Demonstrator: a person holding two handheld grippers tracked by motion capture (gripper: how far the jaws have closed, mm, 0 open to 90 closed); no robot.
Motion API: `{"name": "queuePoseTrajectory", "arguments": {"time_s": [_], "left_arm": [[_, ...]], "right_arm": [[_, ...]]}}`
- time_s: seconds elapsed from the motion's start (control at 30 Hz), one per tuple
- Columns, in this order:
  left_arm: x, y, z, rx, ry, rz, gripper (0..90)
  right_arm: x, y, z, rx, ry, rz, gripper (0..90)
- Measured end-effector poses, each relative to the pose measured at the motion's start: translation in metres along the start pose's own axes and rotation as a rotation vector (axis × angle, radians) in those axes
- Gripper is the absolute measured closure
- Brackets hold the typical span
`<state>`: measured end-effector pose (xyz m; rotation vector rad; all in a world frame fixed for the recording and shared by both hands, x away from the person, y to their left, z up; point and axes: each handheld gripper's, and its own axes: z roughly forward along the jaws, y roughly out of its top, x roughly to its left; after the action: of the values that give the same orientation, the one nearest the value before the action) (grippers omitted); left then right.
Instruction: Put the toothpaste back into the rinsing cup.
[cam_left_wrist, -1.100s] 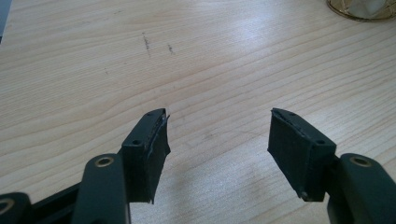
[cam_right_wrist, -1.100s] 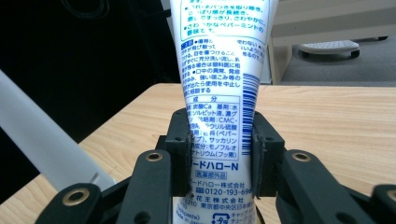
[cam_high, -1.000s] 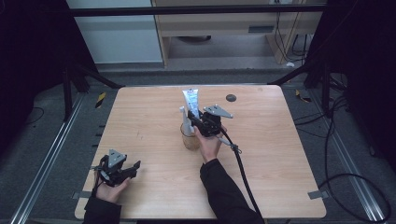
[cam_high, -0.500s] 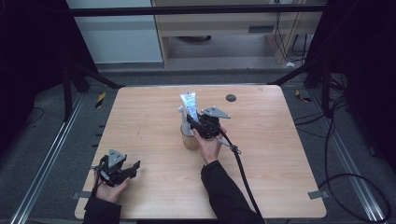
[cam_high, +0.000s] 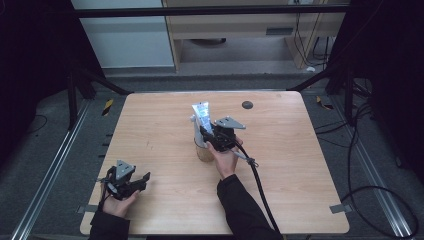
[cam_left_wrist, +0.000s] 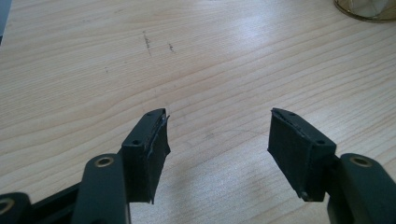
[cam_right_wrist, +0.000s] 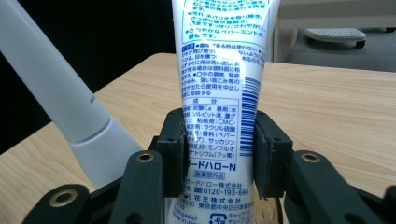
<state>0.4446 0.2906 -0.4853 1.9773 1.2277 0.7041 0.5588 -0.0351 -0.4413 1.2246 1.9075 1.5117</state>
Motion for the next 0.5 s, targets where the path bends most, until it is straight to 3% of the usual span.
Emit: {"name": "queuePoseTrajectory", "arguments": {"time_s": [0.2,0.5], "left_arm": [[0.000,0.000,0.000,0.002,0.001,0.000,37.2],[0.000,0.000,0.000,0.002,0.000,0.000,37.1]], "right_arm": [[0.003,0.002,-0.004,0.024,-0.015,-0.048,59.1],[0.002,0.006,-0.012,0.052,-0.009,-0.059,54.8]]}}
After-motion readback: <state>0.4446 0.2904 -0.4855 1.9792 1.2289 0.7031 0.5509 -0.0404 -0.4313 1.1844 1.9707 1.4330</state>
